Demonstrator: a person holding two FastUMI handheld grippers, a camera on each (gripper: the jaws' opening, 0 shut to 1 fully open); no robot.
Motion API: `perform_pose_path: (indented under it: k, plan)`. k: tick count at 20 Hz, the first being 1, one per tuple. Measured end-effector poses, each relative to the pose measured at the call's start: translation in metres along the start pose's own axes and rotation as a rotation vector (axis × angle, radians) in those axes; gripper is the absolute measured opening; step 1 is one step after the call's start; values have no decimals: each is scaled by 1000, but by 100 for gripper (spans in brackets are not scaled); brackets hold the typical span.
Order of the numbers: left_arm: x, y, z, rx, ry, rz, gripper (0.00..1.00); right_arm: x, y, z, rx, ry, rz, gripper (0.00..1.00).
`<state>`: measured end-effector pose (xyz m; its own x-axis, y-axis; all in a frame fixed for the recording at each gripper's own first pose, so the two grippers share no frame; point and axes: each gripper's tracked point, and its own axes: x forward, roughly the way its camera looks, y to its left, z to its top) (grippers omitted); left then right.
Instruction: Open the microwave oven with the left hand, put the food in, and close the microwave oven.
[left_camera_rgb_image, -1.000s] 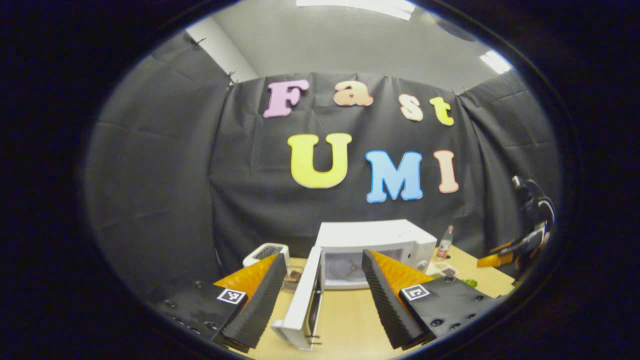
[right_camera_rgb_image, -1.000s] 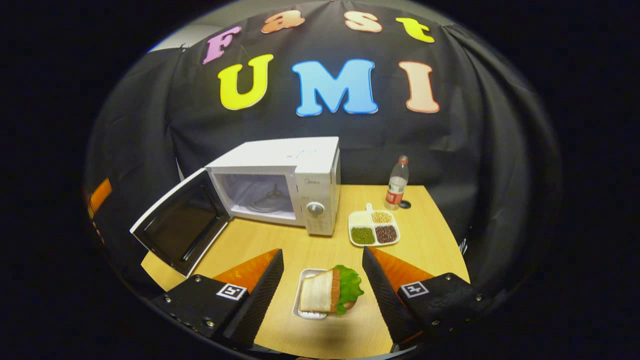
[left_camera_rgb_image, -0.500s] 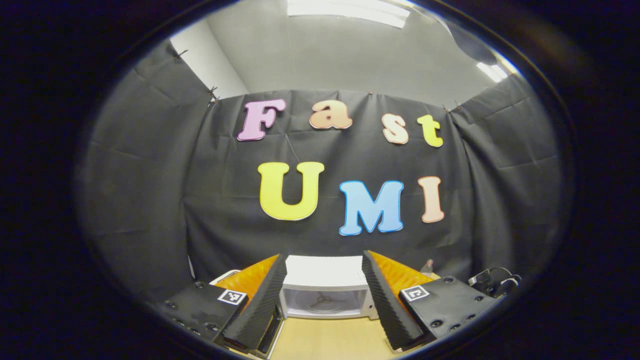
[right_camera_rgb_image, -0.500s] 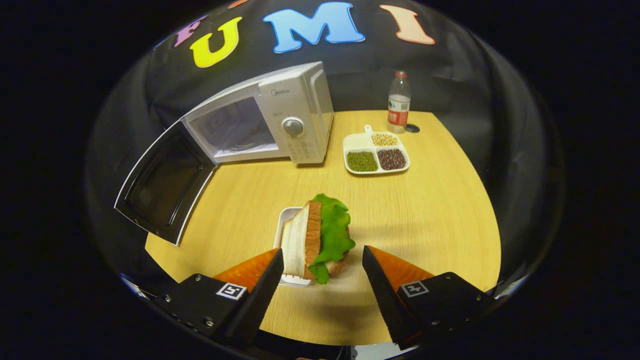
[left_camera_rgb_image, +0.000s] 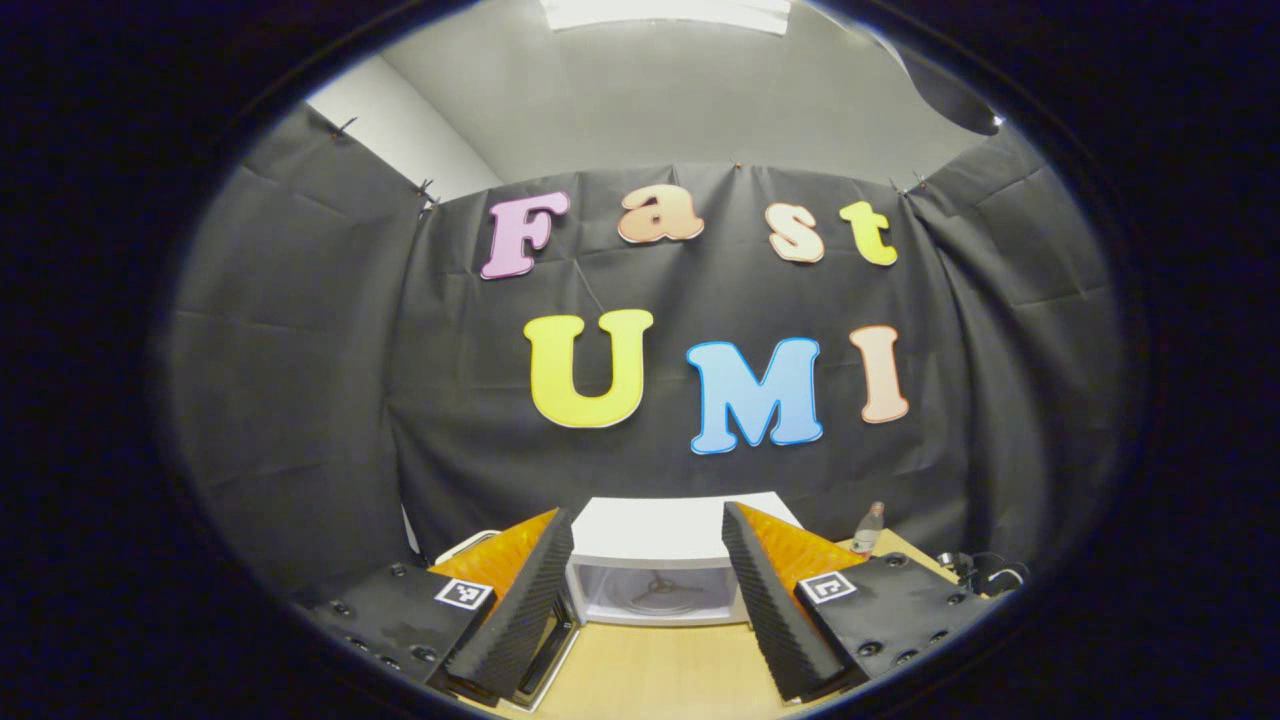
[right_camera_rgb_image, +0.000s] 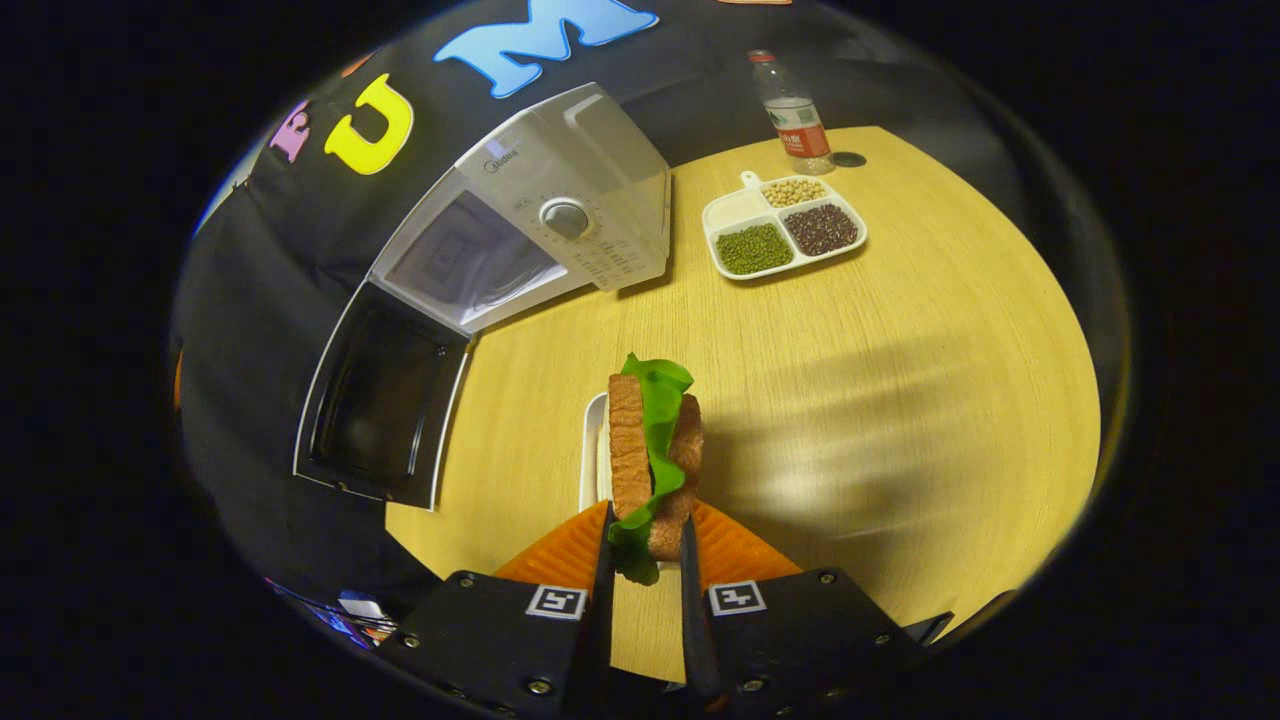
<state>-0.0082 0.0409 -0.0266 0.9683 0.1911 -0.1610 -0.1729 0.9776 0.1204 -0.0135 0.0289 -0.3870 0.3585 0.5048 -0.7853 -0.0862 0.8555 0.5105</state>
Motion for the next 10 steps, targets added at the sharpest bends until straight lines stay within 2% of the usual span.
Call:
perform_pose_path:
  k: [1, 4, 10]
  plan:
    - [0, -4, -2, -4, 3, -6, 95, -1, 1, -3, 6, 15, 13, 15]
    - [5, -6, -1, 2, 6, -37, 100, -9, 8, 8, 7, -36, 37, 15]
    - [12, 18, 4, -40, -14, -103, 100, -37, 61, 37, 84, -180, 113, 15]
